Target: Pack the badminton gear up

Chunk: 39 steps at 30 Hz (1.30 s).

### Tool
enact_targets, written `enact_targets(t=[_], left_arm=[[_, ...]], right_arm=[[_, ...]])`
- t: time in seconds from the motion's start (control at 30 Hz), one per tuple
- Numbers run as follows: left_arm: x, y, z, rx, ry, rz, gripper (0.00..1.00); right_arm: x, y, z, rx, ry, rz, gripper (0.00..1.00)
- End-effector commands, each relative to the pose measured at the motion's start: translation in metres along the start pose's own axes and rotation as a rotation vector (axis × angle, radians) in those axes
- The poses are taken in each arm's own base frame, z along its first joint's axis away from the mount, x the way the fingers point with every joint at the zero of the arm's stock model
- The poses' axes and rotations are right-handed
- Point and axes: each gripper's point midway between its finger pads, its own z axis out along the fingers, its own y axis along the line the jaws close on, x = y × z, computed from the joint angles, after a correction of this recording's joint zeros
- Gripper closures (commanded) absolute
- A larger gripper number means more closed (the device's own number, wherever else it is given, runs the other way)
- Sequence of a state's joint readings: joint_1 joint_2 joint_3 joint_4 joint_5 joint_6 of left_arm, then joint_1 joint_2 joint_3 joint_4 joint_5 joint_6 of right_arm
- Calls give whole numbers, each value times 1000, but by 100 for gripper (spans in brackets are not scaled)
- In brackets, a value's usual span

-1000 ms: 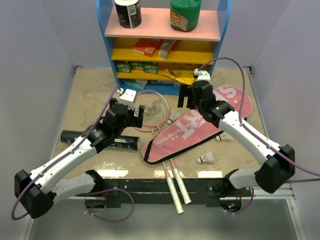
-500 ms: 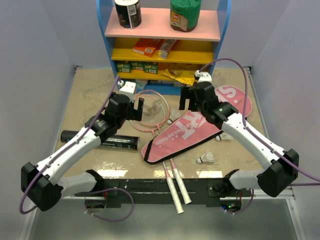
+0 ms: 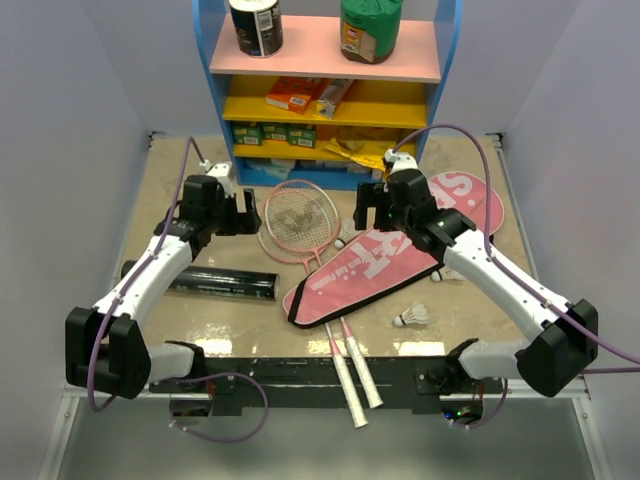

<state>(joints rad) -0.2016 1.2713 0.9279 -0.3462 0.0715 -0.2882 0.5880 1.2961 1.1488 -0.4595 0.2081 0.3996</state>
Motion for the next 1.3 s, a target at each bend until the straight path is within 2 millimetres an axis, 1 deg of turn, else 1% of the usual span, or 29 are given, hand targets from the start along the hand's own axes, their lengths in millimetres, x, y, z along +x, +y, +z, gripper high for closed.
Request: enact_targets(t=[0.0, 0.03, 0.1, 0.13, 0.17, 0.27, 0.3, 0.4, 0.47, 0.5, 0.53, 0.6, 0.67, 0.7, 0.73, 0.77, 0.83, 0.87, 0.9, 0.97, 1.0, 1.03, 1.07, 1.1, 1.13, 1.17, 1.2, 1.23, 1.27], left_arm=[[-13, -27, -8, 150, -52, -4, 0], [-14, -25, -11, 139, -55, -7, 0], [-6, -19, -14, 103, -27, -9, 2], [-7, -17, -17, 93, -23, -7, 2], [-2, -12, -19, 64, -3, 0, 2], [2, -2, -22, 20, 0, 27, 3], [3, -1, -22, 18, 0, 35, 3], [3, -5, -22, 45, -4, 47, 3], [3, -16, -25, 106, -11, 65, 4], [5, -18, -26, 114, -11, 74, 4], [4, -20, -30, 113, -23, 110, 4], [12, -19, -33, 83, 0, 154, 3], [25, -25, -39, 71, 40, 243, 4], [27, -29, -43, 68, 39, 276, 4], [33, -40, -46, 83, 42, 340, 4], [34, -39, -50, 68, 38, 366, 3], [32, -44, -61, 103, 11, 422, 3], [33, -43, -65, 107, 4, 432, 2], [28, -42, -73, 110, -22, 470, 2], [27, -38, -81, 105, -41, 538, 1], [21, -37, -88, 90, -71, 544, 1], [20, -36, -91, 92, -73, 563, 1], [18, -38, -94, 107, -80, 595, 1], [15, -38, -96, 104, -92, 617, 0], [14, -30, -96, 66, -80, 652, 0], [11, -30, -97, 61, -68, 673, 0], [18, -27, -89, 56, -17, 703, 0], [24, -19, -87, 28, 33, 757, 0], [27, -15, -84, 10, 58, 798, 0]], right_arm=[[16, 8, -2, -66, 54, -20, 1], [21, 11, -1, -85, 72, -27, 1], [39, 16, 1, -121, 125, -40, 1], [44, 17, 2, -126, 138, -44, 1], [52, 17, 3, -128, 155, -46, 1], [65, 16, 7, -130, 179, -48, 1], [66, 15, 9, -129, 182, -46, 1], [71, 15, 23, -112, 200, -52, 1], [75, 23, 33, -136, 242, -58, 3], [75, 25, 35, -141, 246, -63, 4], [72, 31, 36, -169, 243, -59, 4], [75, 37, 37, -199, 254, -59, 4], [76, 42, 36, -231, 261, -64, 4], [77, 43, 35, -237, 266, -66, 4], [79, 43, 34, -240, 270, -70, 4], [78, 43, 32, -247, 267, -74, 4], [82, 42, 30, -251, 276, -80, 4], [84, 44, 28, -258, 279, -82, 4], [85, 46, 25, -273, 281, -81, 4], [91, 50, 21, -294, 290, -79, 4], [93, 53, 17, -305, 289, -80, 4], [99, 55, 16, -311, 301, -86, 4], [102, 57, 14, -316, 308, -84, 4], [105, 62, 9, -336, 310, -93, 4], [108, 63, 6, -340, 315, -97, 4], [110, 66, 3, -347, 314, -96, 4], [112, 70, 0, -359, 316, -105, 4], [113, 72, -5, -369, 312, -109, 4], [114, 74, -7, -376, 311, -108, 4]])
